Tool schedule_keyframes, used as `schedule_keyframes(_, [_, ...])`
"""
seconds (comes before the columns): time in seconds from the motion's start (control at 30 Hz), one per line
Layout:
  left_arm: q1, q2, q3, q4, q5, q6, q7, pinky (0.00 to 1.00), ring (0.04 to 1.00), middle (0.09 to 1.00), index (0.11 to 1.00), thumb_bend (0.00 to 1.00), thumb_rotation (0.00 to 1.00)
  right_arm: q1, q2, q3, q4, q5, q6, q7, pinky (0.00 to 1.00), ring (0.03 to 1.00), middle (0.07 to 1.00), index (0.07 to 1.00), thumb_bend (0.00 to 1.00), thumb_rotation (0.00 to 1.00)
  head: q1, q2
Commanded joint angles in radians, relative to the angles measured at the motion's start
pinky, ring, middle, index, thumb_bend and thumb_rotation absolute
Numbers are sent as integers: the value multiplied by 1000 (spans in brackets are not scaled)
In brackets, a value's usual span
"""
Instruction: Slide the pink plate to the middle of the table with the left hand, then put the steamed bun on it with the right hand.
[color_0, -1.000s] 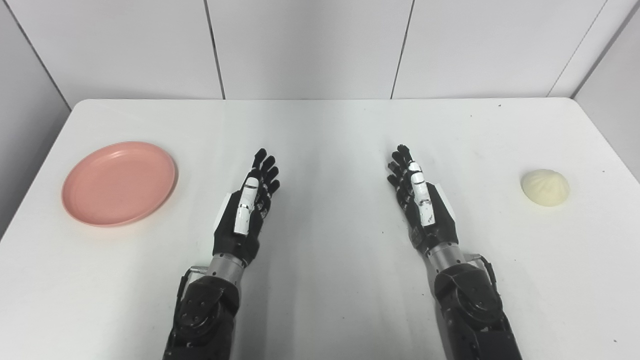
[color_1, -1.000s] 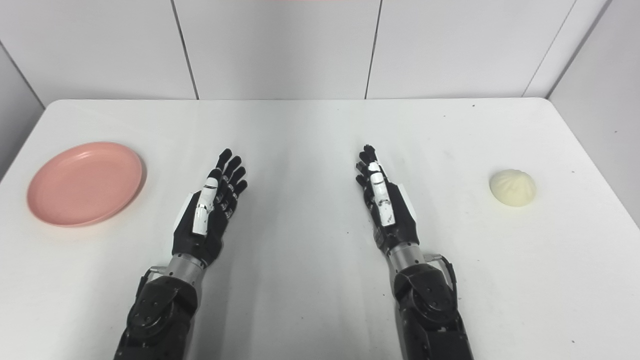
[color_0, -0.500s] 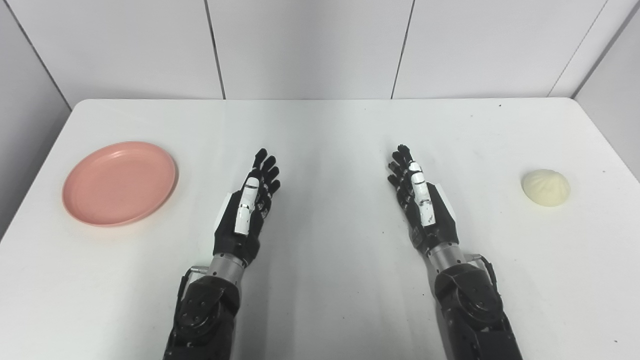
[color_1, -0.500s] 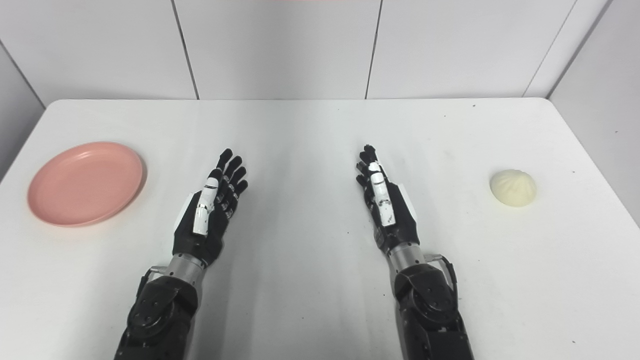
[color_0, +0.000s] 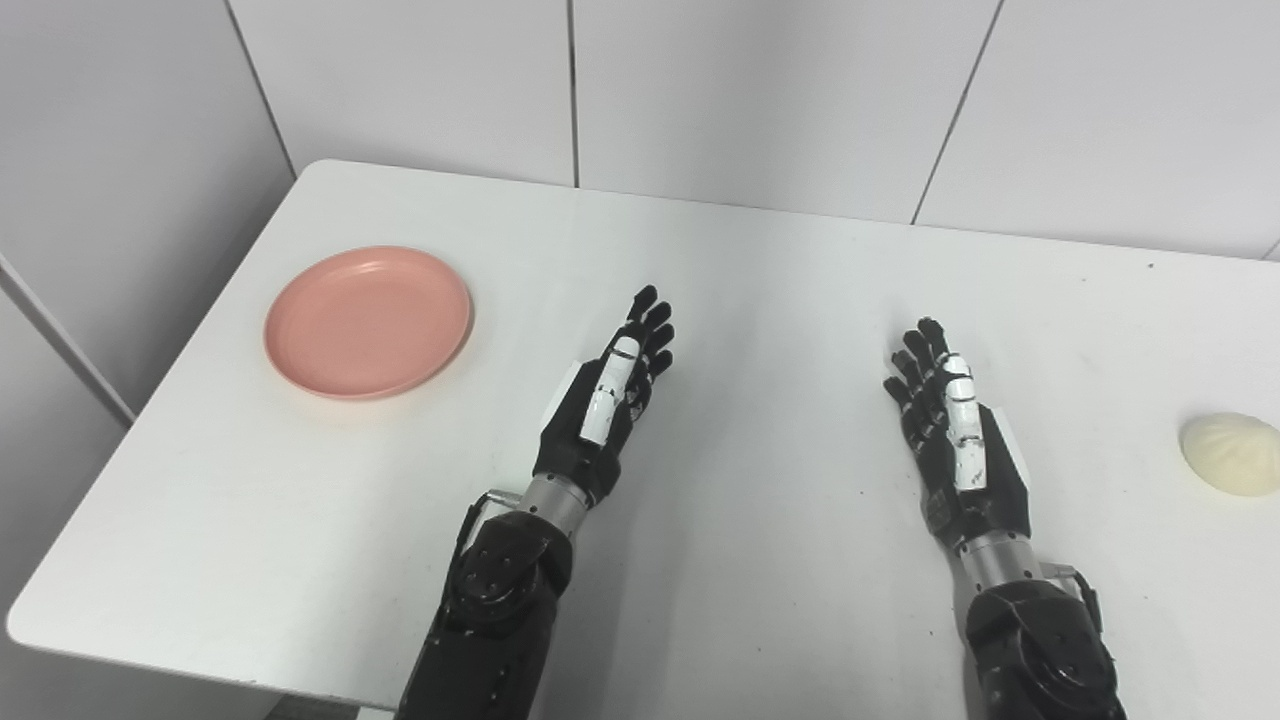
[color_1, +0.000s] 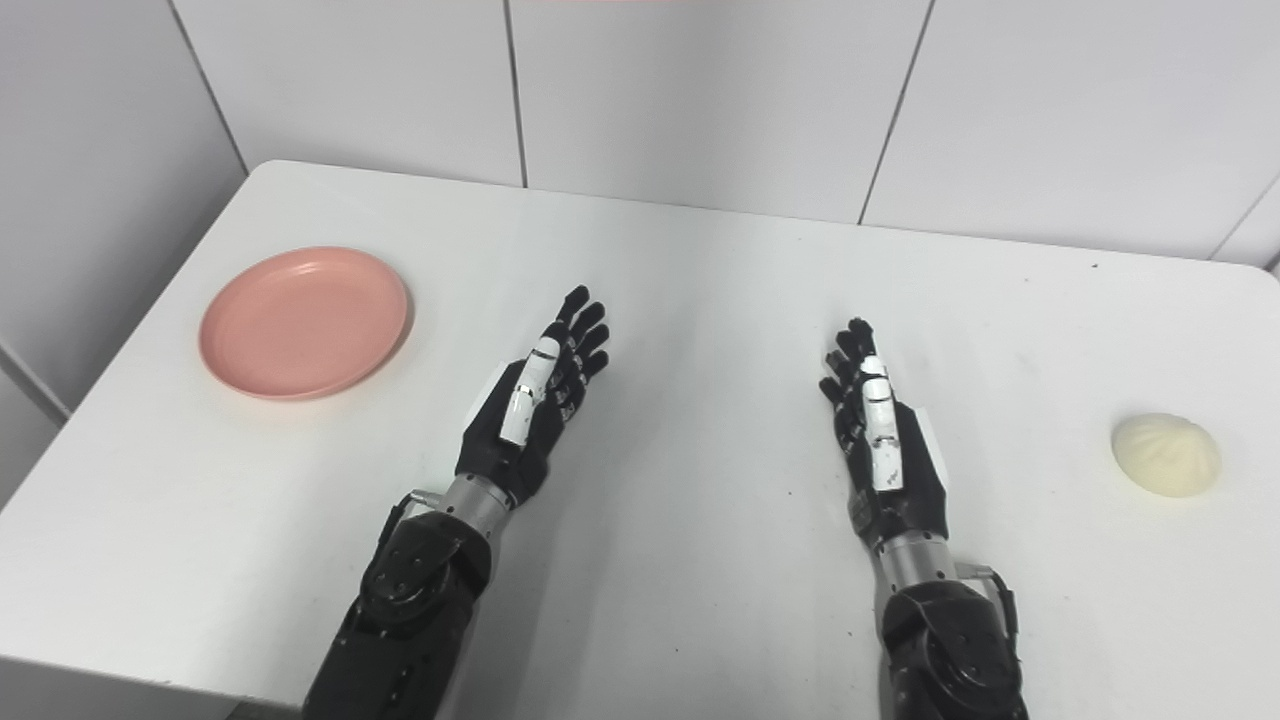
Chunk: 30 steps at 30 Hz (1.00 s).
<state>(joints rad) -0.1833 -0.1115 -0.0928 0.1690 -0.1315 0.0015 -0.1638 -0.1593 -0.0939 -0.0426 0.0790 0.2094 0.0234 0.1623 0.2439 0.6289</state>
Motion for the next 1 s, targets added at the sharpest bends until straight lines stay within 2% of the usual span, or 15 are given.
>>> schedule_keyframes(0.0, [59, -1, -2, 75, 11, 56, 17, 1000, 1000, 1000, 1000, 345, 1000, 34, -8, -8, 21, -4, 12, -4, 1000, 1000, 1000, 1000, 194, 1000, 0, -1])
schedule_keyframes(0.2, [58, -3, -4, 73, 21, 59, 21, 1000, 1000, 1000, 1000, 357, 1000, 34, -13, -8, 19, -4, 15, -1, 1000, 1000, 1000, 1000, 183, 1000, 7, 0])
schedule_keyframes(0.5, [50, 7, -20, 39, 59, 14, 22, 1000, 1000, 1000, 1000, 356, 1000, 30, -12, -12, 29, 5, 6, 1, 1000, 1000, 1000, 1000, 189, 1000, 14, -4])
schedule_keyframes(0.6, [41, 14, -22, -1, 73, 5, 21, 1000, 1000, 1000, 1000, 366, 1000, 33, -12, -11, 17, 9, 14, 3, 1000, 1000, 1000, 1000, 190, 1000, 13, -3])
schedule_keyframes(0.83, [13, 16, -27, -129, 121, 33, 41, 990, 989, 988, 1000, 367, 1000, 31, -12, -15, 25, 7, 7, 0, 1000, 1000, 1000, 1000, 180, 1000, 17, -2])
schedule_keyframes(0.97, [-3, 6, -21, -230, 122, 71, 53, 992, 983, 981, 1000, 399, 1000, 29, -17, -15, 26, 13, 13, 7, 1000, 1000, 1000, 1000, 190, 1000, 33, -5])
